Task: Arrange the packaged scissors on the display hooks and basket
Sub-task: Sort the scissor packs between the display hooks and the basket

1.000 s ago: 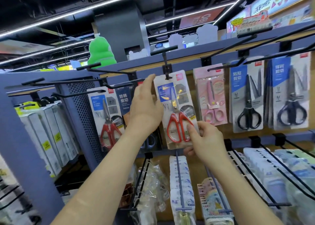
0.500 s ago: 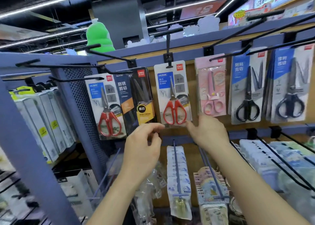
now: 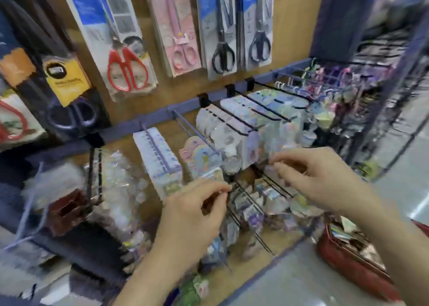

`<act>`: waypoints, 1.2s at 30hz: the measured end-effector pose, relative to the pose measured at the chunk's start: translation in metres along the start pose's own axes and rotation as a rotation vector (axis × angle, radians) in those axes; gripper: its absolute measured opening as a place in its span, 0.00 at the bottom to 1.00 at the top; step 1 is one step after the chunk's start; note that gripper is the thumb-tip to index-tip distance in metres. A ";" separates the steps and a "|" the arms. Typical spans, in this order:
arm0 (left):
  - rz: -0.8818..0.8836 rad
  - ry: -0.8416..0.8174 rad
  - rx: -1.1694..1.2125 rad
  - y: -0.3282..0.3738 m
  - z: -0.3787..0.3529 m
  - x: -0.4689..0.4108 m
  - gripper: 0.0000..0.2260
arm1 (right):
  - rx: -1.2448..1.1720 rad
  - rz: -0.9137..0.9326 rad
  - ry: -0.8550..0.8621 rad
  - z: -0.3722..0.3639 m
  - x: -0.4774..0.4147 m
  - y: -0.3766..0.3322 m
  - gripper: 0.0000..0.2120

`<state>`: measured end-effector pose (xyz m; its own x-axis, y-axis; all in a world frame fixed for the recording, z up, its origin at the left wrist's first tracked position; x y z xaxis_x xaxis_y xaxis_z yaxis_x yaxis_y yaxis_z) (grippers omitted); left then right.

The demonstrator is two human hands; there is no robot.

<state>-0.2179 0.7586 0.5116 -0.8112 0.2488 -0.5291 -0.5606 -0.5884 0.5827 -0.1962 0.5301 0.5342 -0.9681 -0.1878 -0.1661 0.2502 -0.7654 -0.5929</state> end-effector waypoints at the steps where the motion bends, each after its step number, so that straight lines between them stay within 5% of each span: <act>1: -0.022 -0.068 0.019 -0.001 -0.013 0.006 0.05 | 0.050 -0.053 -0.011 0.000 0.018 0.014 0.06; 9: -0.023 -0.526 0.006 -0.007 -0.157 0.043 0.12 | 0.264 -0.544 -0.106 -0.007 0.170 0.148 0.08; 21: 0.252 -0.919 0.016 0.033 -0.430 0.061 0.10 | -0.211 -1.259 0.281 0.013 0.379 0.382 0.15; 36: 0.345 -1.147 -0.052 -0.003 -0.759 -0.007 0.16 | -0.470 -1.541 0.437 -0.028 0.319 0.627 0.13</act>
<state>-0.0844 0.1753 0.0452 -0.6077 0.5975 0.5232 -0.2986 -0.7824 0.5465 -0.3472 0.0073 0.0874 -0.2400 0.7519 0.6140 -0.8081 0.1957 -0.5556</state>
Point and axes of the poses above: each hand's wrist, its own x-axis away from the middle knuckle, its own z-axis out of the back of the hand, y = z × x, the point moved 2 cm from there along -x, towards the middle knuckle, and after that the axes turned 3 degrees about -y, right-handed, at the moved point
